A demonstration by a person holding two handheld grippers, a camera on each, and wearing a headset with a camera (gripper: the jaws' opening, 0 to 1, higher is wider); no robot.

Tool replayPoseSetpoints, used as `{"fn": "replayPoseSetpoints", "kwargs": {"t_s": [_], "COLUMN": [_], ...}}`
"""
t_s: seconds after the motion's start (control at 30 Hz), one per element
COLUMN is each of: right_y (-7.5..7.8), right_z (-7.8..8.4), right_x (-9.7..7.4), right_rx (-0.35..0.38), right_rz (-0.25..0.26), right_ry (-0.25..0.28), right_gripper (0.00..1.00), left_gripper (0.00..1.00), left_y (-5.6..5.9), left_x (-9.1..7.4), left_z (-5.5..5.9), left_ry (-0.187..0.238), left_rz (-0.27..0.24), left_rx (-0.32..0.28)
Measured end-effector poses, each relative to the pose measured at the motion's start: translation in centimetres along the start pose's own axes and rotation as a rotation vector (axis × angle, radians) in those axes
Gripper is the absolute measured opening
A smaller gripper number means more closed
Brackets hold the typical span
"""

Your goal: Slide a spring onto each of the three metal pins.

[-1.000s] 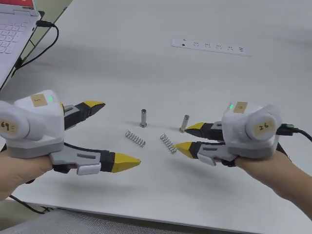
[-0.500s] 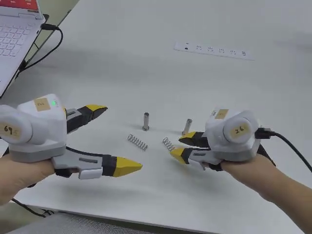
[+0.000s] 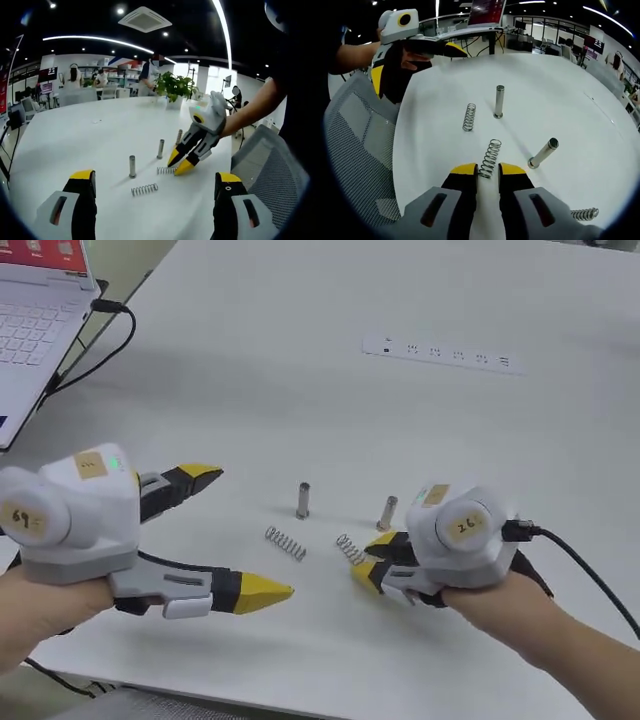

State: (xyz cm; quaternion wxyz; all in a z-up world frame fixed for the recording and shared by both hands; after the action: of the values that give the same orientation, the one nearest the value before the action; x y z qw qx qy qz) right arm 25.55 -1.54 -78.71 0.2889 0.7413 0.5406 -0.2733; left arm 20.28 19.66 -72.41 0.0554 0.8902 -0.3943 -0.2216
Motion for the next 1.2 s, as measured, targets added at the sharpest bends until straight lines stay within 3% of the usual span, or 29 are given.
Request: {"fn": "replayPoseSetpoints", "kwargs": {"t_s": [0.7,0.93,1.2], "right_y": [-0.3,-0.4,0.0], "right_z": [0.0,0.4,0.6], "right_x": [0.1,-1.2,-3.2], "right_rx": [-0.071,-0.068,-0.068], "right_rz": [0.000,-0.005,0.000], "right_ry": [-0.007,0.005,0.036], "right_gripper": [0.08,0.08,0.08], "left_gripper": [0.96,0.95,0.94], "left_y": [0.4,0.5,1.5], "left_x": [0.0,0.0,0.6], "left_z": [0.3,0.3,0.0], "left_ry": [-0.007,-0.007,-0.004], "left_rz": [0.009,0.018,0.046], "left_rx": [0.001,0.004,0.017]}}
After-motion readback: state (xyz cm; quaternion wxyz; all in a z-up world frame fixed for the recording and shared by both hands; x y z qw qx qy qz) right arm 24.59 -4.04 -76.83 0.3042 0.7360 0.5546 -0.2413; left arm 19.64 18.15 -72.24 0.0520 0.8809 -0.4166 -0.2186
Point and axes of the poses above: the centre of the closed fingertips' face, and the gripper's own axes: x roughly forward along the fingers, y roughly to its right, z roughly out of its underside, the point moved 9 cm from there along -x, roughly backward along the fingers, and after that the axes turned 11 degrees about -x, right-handed, at the moved point
